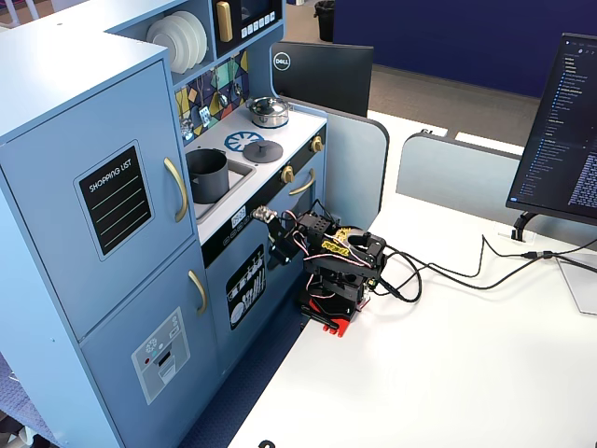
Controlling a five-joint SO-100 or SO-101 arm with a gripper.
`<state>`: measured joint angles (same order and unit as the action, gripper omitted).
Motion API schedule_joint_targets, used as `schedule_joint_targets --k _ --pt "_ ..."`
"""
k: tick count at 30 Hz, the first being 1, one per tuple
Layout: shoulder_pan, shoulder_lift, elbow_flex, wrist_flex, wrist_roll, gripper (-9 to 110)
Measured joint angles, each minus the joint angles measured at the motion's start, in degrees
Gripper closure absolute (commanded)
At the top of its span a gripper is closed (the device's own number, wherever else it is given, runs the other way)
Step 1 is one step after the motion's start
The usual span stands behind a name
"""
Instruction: Take off the lid from the gray recipient and place it on the counter
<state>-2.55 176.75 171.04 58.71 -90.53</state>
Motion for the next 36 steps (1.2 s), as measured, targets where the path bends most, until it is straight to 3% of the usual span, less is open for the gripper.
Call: schedule_joint_targets --k 9,36 --pt "-0.3 5.0 1.0 18.4 2.1 99" --pt "0.8 5.5 1.0 18.9 1.8 98"
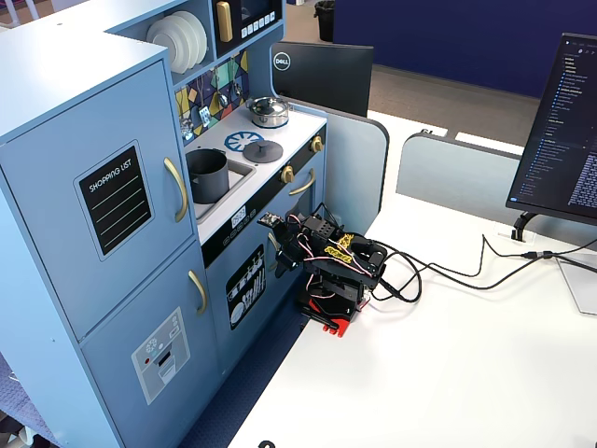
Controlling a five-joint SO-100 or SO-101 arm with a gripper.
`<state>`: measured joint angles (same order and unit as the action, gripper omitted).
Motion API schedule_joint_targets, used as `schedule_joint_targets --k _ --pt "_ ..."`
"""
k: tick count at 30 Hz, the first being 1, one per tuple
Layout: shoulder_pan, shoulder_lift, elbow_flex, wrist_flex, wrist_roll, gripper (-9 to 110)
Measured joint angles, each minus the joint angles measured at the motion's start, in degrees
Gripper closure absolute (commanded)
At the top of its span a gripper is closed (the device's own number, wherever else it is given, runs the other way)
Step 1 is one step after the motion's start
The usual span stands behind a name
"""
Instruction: Take off the lid from the gray recipient and place it on the counter
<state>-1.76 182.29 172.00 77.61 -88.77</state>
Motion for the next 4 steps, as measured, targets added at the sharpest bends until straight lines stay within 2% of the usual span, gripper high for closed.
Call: schedule_joint_targets --k 4 --pt "0.0 0.0 0.0 0.0 0.0 97"
